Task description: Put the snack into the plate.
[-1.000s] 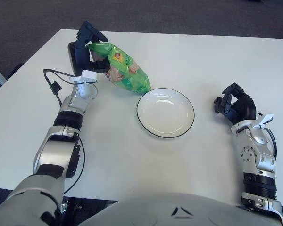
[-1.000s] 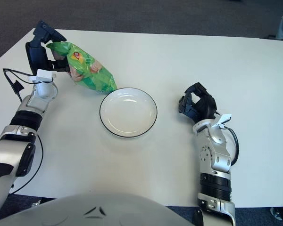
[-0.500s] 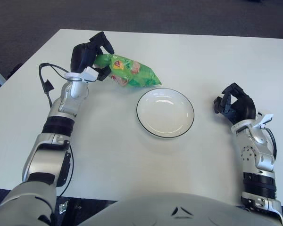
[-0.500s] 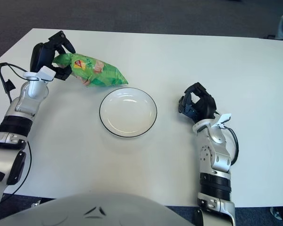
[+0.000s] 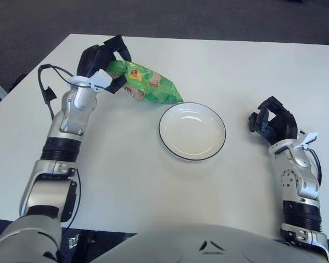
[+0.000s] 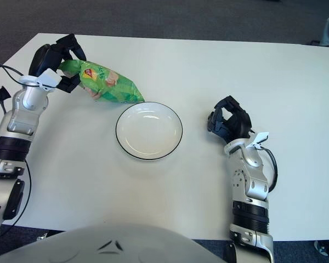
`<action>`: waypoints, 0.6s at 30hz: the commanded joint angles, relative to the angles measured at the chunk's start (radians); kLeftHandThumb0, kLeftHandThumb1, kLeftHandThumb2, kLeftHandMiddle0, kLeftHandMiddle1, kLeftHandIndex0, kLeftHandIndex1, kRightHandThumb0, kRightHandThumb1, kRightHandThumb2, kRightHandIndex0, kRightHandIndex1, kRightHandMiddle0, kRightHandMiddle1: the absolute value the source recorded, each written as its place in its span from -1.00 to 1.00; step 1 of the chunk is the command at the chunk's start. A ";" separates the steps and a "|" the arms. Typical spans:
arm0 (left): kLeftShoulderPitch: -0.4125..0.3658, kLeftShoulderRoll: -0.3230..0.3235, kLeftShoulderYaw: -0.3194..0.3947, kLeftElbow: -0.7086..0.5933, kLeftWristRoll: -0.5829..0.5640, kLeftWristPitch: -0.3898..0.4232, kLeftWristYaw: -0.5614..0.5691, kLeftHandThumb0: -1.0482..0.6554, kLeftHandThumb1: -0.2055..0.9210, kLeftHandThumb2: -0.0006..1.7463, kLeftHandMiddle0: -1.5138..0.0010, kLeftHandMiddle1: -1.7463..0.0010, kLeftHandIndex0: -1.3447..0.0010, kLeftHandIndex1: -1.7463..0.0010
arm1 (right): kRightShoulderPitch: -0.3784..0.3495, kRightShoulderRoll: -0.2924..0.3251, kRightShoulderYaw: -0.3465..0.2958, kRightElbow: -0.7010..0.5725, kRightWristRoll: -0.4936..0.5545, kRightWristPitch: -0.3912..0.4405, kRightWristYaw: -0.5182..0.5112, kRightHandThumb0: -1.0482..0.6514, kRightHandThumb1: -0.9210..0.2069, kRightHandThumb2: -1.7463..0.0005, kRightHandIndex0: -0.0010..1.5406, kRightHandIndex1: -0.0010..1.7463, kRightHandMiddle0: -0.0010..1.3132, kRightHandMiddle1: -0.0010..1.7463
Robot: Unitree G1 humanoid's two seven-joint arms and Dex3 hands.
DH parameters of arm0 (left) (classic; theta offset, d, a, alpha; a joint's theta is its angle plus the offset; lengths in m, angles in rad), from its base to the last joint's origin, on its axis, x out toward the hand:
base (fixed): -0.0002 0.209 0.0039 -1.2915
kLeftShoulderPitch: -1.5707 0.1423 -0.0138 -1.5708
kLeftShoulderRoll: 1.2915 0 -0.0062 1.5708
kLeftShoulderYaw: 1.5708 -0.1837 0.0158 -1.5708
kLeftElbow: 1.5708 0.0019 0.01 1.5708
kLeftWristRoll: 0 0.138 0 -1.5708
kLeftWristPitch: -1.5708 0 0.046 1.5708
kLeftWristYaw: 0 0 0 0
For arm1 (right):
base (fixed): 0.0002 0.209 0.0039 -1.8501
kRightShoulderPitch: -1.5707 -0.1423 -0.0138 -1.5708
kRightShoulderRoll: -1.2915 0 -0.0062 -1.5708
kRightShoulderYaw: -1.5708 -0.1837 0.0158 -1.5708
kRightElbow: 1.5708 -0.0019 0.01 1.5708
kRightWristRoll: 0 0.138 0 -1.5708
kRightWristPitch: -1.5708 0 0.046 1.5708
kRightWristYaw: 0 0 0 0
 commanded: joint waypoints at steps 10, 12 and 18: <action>-0.015 0.139 -0.061 -0.004 0.114 0.004 -0.113 -0.23 0.11 0.04 0.86 -0.34 0.79 -0.45 | 0.062 0.035 0.006 0.048 0.001 0.053 -0.009 -0.32 -0.03 -0.43 0.50 1.00 -0.13 1.00; 0.004 0.149 -0.060 -0.032 0.128 0.007 -0.115 -0.31 0.07 0.04 0.90 -0.21 0.85 -0.39 | 0.061 0.035 0.006 0.049 -0.001 0.053 -0.010 -0.32 -0.03 -0.43 0.50 1.00 -0.13 1.00; 0.045 0.185 -0.069 -0.117 0.160 0.022 -0.156 -0.53 0.15 -0.11 0.96 0.23 0.98 -0.15 | 0.061 0.035 0.006 0.048 -0.002 0.054 -0.010 -0.32 -0.02 -0.44 0.51 1.00 -0.12 1.00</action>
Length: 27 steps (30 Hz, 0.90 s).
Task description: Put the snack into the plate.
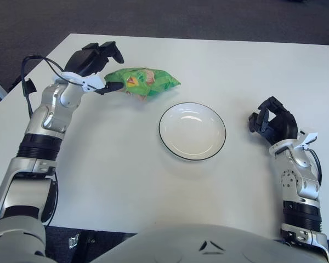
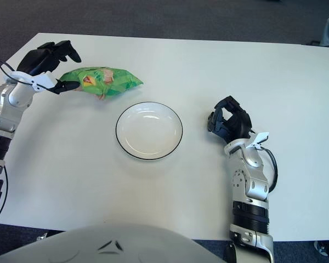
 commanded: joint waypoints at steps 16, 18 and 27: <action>0.053 0.121 0.009 -0.164 -0.058 -0.034 -0.237 -0.90 0.93 -0.74 1.00 1.00 1.00 0.96 | 0.056 0.033 0.007 0.053 -0.006 0.060 -0.014 -0.32 -0.02 -0.44 0.52 1.00 -0.12 1.00; 0.053 0.122 0.010 -0.165 -0.061 -0.035 -0.242 -0.91 0.95 -0.75 1.00 1.00 1.00 0.98 | 0.056 0.033 0.007 0.053 -0.006 0.062 -0.016 -0.32 -0.02 -0.44 0.51 1.00 -0.12 1.00; 0.049 0.121 0.009 -0.161 -0.063 -0.037 -0.246 -0.92 0.98 -0.78 1.00 1.00 1.00 1.00 | 0.053 0.033 0.008 0.058 -0.010 0.055 -0.014 -0.32 -0.02 -0.44 0.50 1.00 -0.12 1.00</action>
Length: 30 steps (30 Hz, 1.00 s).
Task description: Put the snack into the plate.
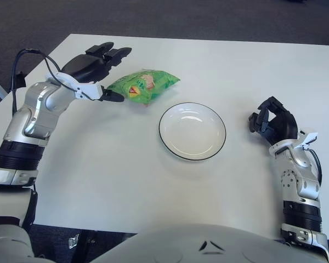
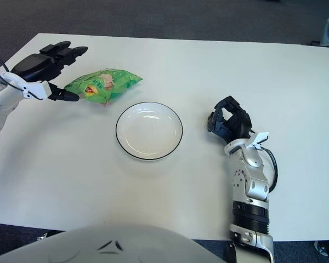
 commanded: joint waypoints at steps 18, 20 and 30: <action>-0.019 0.011 0.008 -0.002 -0.001 -0.004 -0.011 -0.92 1.00 -0.81 1.00 1.00 1.00 1.00 | 0.056 0.034 0.006 0.058 -0.003 0.051 -0.011 -0.32 -0.03 -0.43 0.52 1.00 -0.13 1.00; -0.019 0.011 0.008 -0.002 -0.001 -0.004 -0.011 -0.92 1.00 -0.81 1.00 1.00 1.00 1.00 | 0.056 0.034 0.006 0.058 -0.003 0.051 -0.011 -0.32 -0.03 -0.43 0.52 1.00 -0.13 1.00; -0.223 -0.288 -0.026 0.226 -0.142 0.042 0.062 -0.85 1.00 -0.68 0.93 0.98 0.97 0.83 | 0.057 0.029 0.004 0.065 -0.003 0.048 -0.001 -0.32 -0.03 -0.43 0.52 1.00 -0.13 1.00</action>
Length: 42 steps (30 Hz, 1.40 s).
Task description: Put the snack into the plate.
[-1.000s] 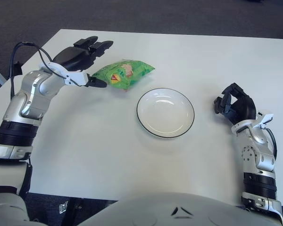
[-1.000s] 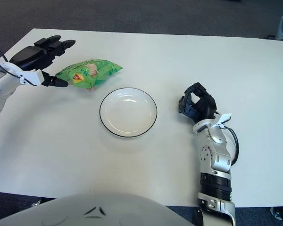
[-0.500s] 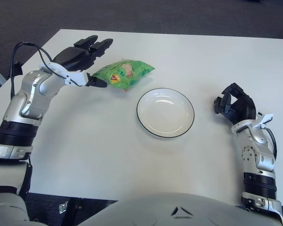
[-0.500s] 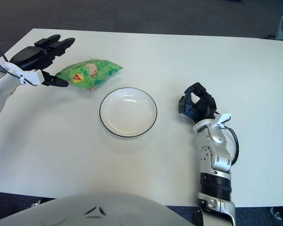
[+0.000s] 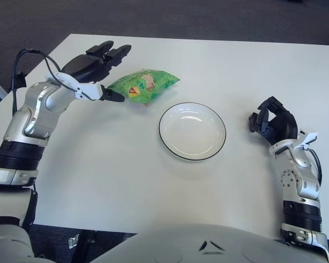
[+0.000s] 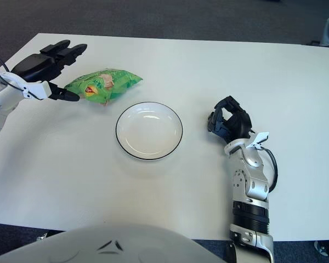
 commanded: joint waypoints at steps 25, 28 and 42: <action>-0.372 -0.356 -0.134 0.495 -0.089 -0.099 0.058 -0.93 1.00 -0.17 0.65 0.95 1.00 0.39 | 0.070 0.047 0.014 0.041 0.000 0.060 -0.017 -0.31 -0.06 -0.41 0.51 1.00 -0.15 1.00; -0.373 -0.357 -0.142 0.505 -0.080 -0.134 0.065 -0.90 1.00 -0.21 0.66 0.96 1.00 0.36 | 0.070 0.047 0.015 0.040 -0.002 0.058 -0.017 -0.31 -0.06 -0.41 0.52 1.00 -0.15 1.00; -0.435 -0.336 -0.205 0.663 0.045 -0.269 0.158 -0.89 1.00 -0.35 0.74 1.00 1.00 0.34 | 0.068 0.040 0.011 0.040 0.000 0.072 -0.016 -0.31 -0.08 -0.39 0.49 1.00 -0.16 1.00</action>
